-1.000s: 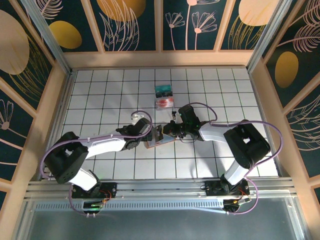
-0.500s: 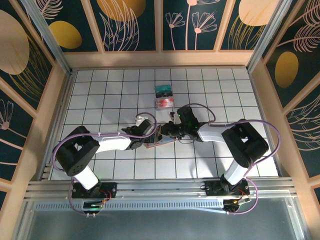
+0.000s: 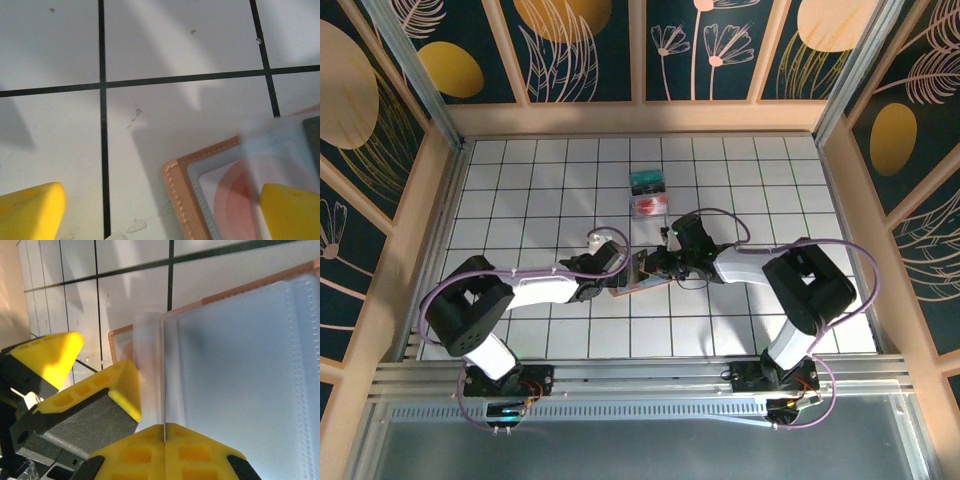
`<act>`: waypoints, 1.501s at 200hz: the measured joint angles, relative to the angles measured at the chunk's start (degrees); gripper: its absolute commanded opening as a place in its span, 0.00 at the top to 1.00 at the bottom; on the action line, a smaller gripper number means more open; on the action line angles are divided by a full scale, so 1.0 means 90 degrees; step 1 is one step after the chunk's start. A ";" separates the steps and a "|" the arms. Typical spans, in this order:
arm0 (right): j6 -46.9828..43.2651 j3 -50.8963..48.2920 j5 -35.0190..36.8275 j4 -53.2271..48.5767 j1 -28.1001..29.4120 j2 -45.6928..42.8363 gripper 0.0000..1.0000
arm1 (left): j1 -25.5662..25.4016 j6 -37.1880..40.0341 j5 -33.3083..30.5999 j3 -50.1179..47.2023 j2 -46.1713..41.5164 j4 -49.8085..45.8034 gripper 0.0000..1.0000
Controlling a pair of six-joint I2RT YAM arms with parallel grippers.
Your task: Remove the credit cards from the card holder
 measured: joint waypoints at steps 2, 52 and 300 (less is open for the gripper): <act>-0.0019 0.0000 0.0017 -0.0022 -0.0010 -0.0029 1.00 | 0.0000 -0.0005 -0.0002 -0.0005 -0.0017 -0.0010 0.01; -0.0308 0.0049 0.0534 -0.0478 -0.0168 -0.0702 1.00 | 0.0000 -0.0180 -0.0219 -0.0024 -0.0823 -0.0114 0.01; 0.0117 -0.0631 -0.0908 0.2880 -0.0464 -0.2584 1.00 | 0.0903 -0.0843 0.4090 -0.0838 -0.2278 0.4821 0.30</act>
